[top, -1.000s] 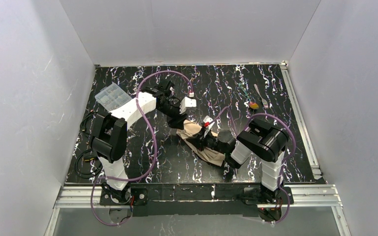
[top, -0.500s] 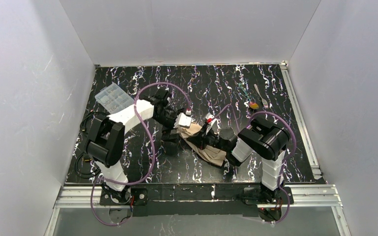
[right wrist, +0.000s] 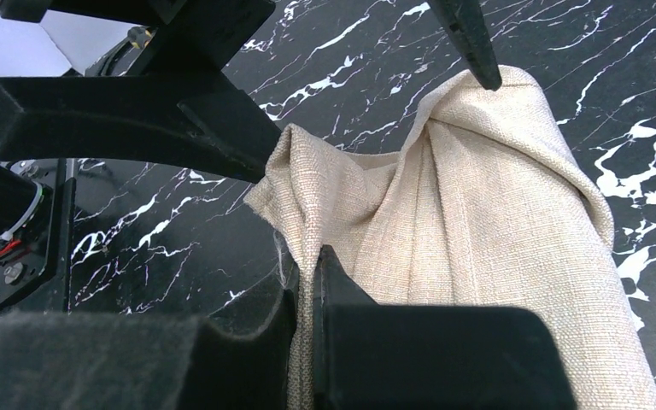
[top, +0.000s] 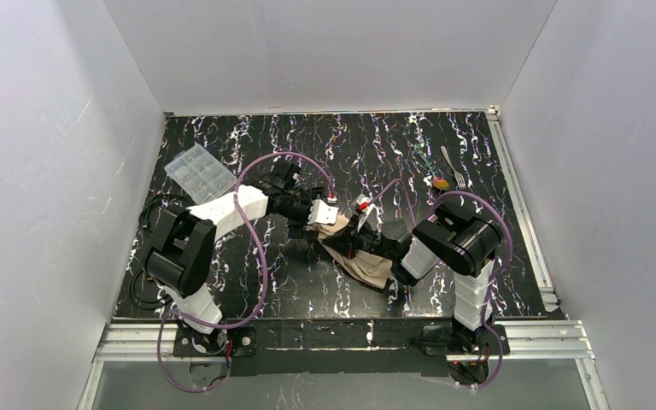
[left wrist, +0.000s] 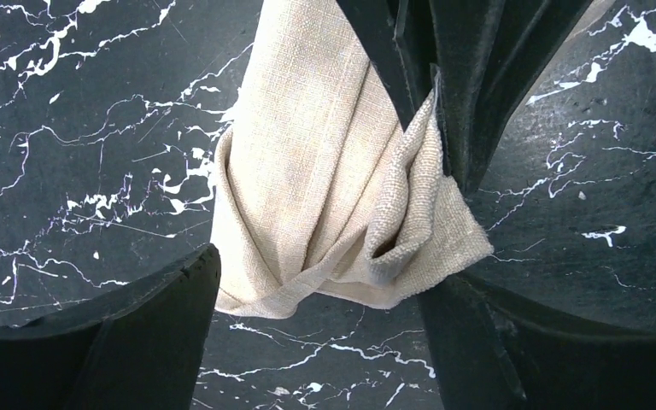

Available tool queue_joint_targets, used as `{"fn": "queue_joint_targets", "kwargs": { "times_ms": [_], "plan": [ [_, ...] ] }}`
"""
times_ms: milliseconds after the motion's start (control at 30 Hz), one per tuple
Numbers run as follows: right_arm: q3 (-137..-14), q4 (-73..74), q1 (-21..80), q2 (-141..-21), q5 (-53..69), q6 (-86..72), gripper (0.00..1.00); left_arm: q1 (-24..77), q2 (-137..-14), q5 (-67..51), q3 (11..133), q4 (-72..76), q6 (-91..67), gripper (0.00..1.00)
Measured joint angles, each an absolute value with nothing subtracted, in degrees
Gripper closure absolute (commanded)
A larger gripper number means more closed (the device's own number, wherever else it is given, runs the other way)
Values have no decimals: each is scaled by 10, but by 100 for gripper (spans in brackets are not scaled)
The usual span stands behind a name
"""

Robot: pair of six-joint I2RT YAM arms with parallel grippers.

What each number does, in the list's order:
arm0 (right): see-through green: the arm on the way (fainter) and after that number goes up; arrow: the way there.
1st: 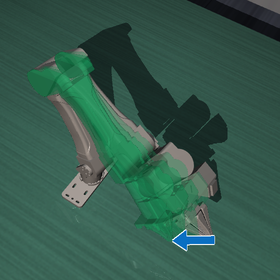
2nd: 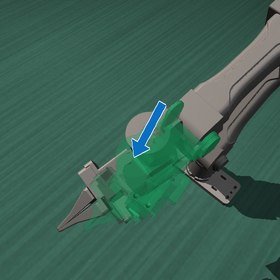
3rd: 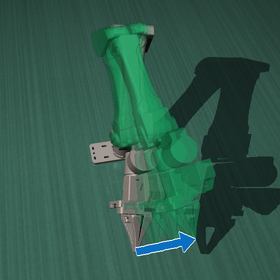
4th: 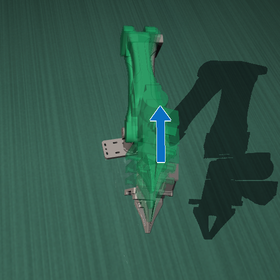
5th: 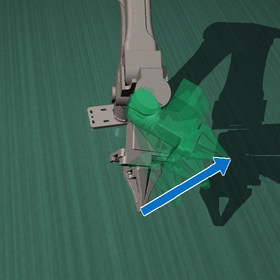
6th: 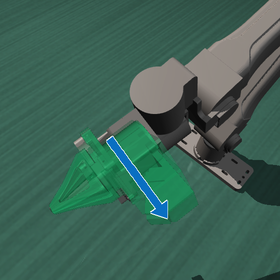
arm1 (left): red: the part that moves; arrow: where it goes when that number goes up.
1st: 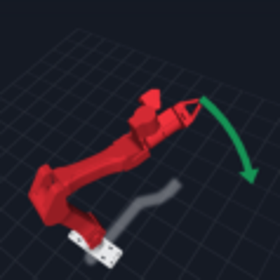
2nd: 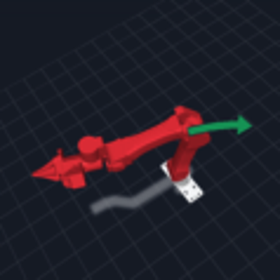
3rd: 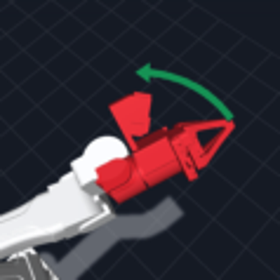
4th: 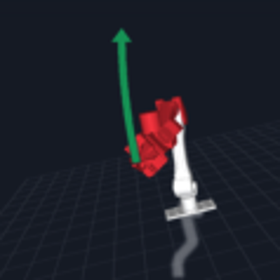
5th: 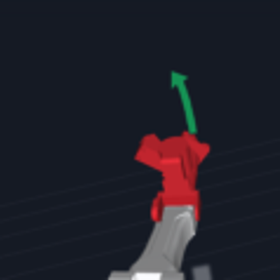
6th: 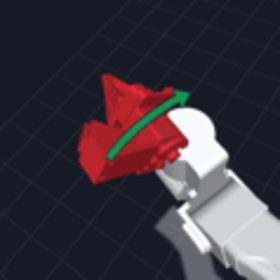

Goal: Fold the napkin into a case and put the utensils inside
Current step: Pass from the left arm to the right

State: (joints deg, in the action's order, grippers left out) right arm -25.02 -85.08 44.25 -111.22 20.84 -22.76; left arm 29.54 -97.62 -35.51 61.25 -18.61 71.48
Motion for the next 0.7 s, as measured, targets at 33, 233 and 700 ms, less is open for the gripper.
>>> {"fn": "queue_joint_targets", "kwargs": {
  "times_ms": [33,233,700],
  "plan": [
    [-250,-851,442,-1113,210,-228,86,295,-976,-355,613,-184,714,26],
    [-251,-851,439,-1115,212,-230,84,297,-976,-368,629,-211,708,51],
    [-255,-852,439,-1119,212,-239,59,302,-979,-396,657,-288,700,91]
  ]
}}
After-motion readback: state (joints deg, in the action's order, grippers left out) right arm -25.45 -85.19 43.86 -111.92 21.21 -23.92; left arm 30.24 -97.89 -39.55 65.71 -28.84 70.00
